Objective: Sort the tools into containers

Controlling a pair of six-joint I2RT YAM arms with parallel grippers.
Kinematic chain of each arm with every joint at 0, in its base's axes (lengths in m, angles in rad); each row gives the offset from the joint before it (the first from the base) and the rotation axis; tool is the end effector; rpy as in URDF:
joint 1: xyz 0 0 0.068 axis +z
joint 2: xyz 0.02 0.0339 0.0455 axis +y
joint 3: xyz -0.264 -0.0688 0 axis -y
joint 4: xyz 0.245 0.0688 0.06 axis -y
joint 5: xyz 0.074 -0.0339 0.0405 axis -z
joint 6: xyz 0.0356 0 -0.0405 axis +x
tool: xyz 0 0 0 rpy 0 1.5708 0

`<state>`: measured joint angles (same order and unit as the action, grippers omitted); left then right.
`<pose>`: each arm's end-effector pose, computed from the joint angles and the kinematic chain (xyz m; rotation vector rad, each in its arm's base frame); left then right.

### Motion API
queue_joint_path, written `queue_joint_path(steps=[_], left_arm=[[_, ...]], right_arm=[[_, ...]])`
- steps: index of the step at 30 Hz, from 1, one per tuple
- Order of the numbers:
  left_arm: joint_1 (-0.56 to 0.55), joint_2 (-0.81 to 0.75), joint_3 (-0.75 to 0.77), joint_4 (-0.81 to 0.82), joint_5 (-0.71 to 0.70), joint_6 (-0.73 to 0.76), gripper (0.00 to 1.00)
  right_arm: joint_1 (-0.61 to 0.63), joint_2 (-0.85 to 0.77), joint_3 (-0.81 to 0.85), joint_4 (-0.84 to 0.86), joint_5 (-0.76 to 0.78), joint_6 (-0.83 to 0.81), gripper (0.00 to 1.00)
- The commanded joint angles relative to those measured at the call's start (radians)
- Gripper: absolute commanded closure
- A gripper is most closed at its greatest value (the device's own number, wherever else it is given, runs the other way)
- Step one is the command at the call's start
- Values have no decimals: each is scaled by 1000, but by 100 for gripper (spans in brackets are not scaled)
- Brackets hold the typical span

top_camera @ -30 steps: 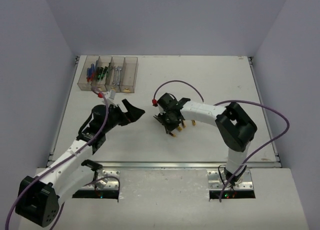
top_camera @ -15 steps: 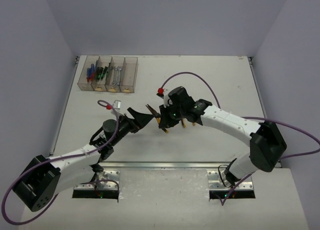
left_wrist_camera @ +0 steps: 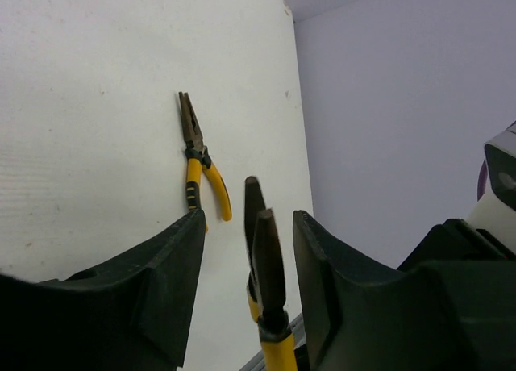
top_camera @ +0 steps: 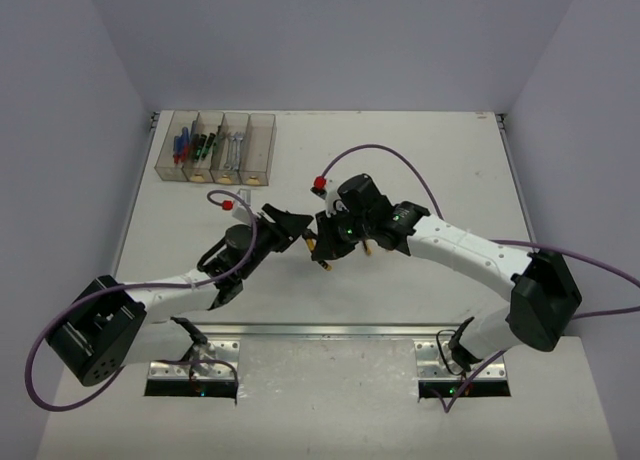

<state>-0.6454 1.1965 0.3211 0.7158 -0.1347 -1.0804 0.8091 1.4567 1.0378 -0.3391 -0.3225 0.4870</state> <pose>0.1901 -0.1372 0.1922 -0.5084 1.8026 -1.1282 0.2102 0.2368 0.2569 -0.5747 2.4443 0.9755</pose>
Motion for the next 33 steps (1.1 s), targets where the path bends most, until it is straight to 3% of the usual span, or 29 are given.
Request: queue_joint_path(steps=[1,3,6,7,8,9,11,12,15,18,22,23,24,26,29,31,33], left_arm=[[-36,28,62,74,-25,-12,83],[-43,42,67,72,-12,-17,100],[-43,48,65,46,13,-24,100],[-42,47,73,10,17,-10,100],[-39,46,94,-30,15,13,100],[-35,46,126,-61,14,39,100],[14,50,199,-164,31,157,100],[39,66,269,-244,56,214,100],[155,169,497,-512,110,406,100],[299,269,662,-659,165,494,100],[409,431,930,-855,80,601,100],[447,533,1082,-943,48,663,100],[468,541,1095,-990,31,687,100],[532,727,1355,-1056,69,763,100],[560,865,1570,-1105,95,851,100],[561,1019,1823,-1183,95,932,100],[561,1074,1909,-1192,83,959,100]], right_arm=[[9,-20,34,72,-9,2,100],[10,-18,41,78,17,9,100],[7,-22,45,64,77,14,100],[3,-28,43,62,97,17,94],[0,-33,39,57,120,22,81],[-1,-38,34,49,147,30,61],[-7,-57,33,3,214,39,11],[-12,-78,33,-25,248,38,1],[-42,-161,26,-151,380,30,1],[-90,-262,0,-243,484,22,1],[-143,-362,-33,-273,496,0,1],[-149,-374,-36,-286,493,-6,1],[-151,-382,-40,-287,493,-11,1],[-153,-411,-72,-294,476,-22,1],[-153,-428,-106,-294,452,-32,1],[-153,-441,-136,-294,439,-36,1],[-153,-445,-152,-291,422,-36,1]])
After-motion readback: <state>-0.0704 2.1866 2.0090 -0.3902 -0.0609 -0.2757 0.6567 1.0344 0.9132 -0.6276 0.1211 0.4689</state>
